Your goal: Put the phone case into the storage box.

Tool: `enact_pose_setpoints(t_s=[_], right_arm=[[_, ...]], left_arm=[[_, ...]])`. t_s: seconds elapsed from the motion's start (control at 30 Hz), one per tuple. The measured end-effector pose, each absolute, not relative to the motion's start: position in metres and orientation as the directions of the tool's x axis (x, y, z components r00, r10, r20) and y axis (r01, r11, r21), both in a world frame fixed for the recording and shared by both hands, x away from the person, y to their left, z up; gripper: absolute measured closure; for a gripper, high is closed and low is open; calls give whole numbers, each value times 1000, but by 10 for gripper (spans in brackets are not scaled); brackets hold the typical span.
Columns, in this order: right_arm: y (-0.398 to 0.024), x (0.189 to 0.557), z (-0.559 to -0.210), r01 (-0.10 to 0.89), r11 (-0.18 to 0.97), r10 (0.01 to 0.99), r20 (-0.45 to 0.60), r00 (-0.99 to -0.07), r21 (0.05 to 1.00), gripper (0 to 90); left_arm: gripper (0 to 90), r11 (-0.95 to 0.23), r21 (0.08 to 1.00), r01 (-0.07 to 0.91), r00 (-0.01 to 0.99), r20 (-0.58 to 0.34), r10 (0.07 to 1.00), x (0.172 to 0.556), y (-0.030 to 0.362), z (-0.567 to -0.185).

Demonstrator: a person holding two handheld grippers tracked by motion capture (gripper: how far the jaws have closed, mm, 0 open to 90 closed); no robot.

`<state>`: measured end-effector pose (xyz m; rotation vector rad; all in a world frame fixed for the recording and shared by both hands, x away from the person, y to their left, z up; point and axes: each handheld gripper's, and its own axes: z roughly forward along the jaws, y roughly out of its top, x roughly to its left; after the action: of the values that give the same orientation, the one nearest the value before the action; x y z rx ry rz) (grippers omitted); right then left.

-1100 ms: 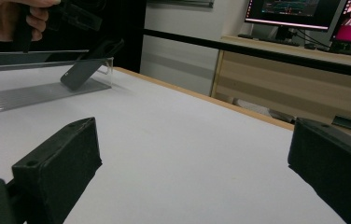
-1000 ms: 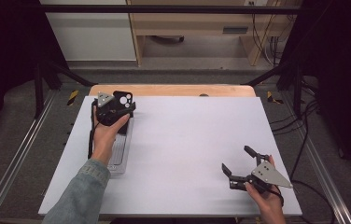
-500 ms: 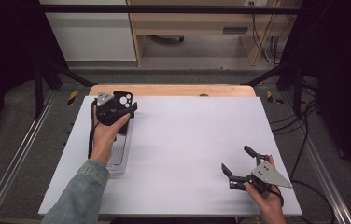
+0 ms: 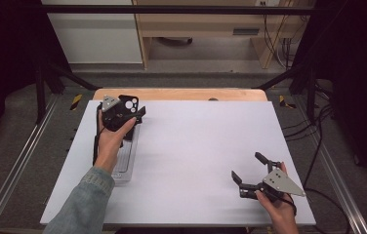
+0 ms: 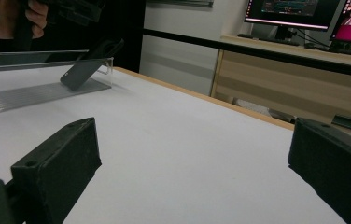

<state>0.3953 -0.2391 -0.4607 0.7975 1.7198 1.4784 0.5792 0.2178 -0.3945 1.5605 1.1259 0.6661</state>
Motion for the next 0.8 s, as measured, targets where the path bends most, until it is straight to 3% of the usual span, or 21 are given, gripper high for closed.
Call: enact_pose_setpoints(t_s=[0.8], right_arm=[[-240, 395, -460, -2, 153, 826, -129, -549, 988, 29]], left_arm=[[24, -3, 951, 308, 451, -143, 881, 576, 211, -390]])
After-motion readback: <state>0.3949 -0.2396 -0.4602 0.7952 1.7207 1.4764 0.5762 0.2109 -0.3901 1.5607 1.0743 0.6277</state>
